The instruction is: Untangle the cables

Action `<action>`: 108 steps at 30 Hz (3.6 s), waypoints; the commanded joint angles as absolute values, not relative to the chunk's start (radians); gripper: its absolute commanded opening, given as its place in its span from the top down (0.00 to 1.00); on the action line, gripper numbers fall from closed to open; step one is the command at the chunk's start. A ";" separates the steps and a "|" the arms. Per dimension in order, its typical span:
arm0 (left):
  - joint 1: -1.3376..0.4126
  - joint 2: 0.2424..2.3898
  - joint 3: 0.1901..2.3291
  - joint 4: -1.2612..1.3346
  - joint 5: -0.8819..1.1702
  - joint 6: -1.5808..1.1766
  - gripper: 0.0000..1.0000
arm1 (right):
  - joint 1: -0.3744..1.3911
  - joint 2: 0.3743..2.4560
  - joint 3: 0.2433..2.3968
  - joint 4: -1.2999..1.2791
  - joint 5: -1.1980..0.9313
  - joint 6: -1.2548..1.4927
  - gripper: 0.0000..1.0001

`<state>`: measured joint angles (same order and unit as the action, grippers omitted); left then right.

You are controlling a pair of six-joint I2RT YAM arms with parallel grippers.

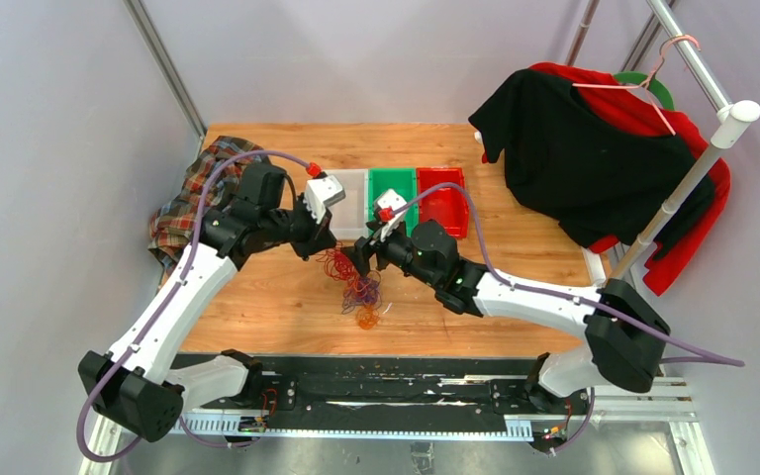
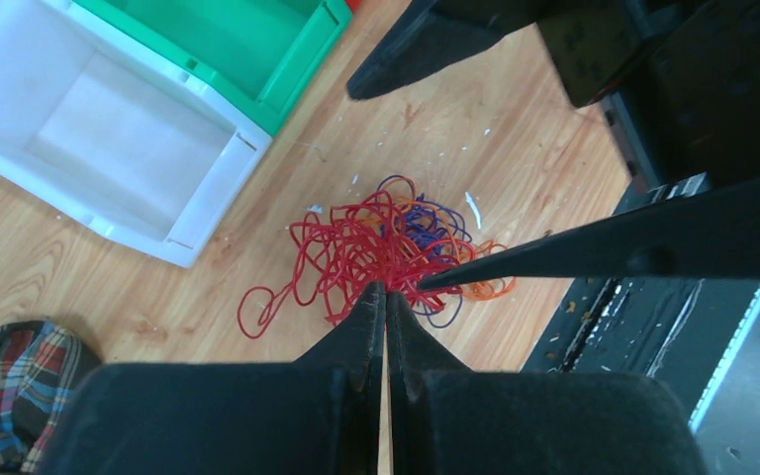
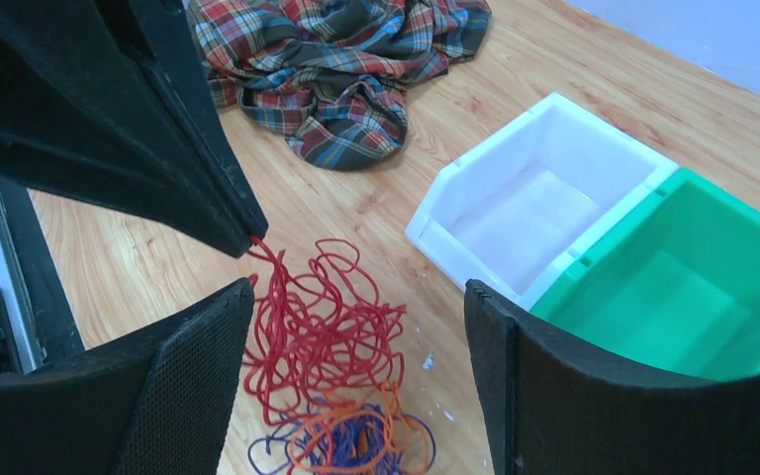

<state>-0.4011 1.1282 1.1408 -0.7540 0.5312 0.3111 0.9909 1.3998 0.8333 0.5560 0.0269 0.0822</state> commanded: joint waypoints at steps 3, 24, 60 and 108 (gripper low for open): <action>-0.413 1.110 1.204 -0.796 0.595 0.257 0.99 | 1.011 1.479 0.878 0.698 0.069 0.099 0.24; -0.423 1.143 1.470 -0.986 0.722 0.205 0.99 | 1.011 1.652 0.863 0.831 0.378 0.148 0.26; -0.425 1.342 2.172 -1.034 0.590 0.167 1.00 | 1.049 1.326 0.827 0.726 -0.001 0.102 0.25; -0.451 1.094 1.453 -0.977 0.694 0.356 0.24 | 1.043 1.263 0.910 0.433 0.058 -0.067 0.99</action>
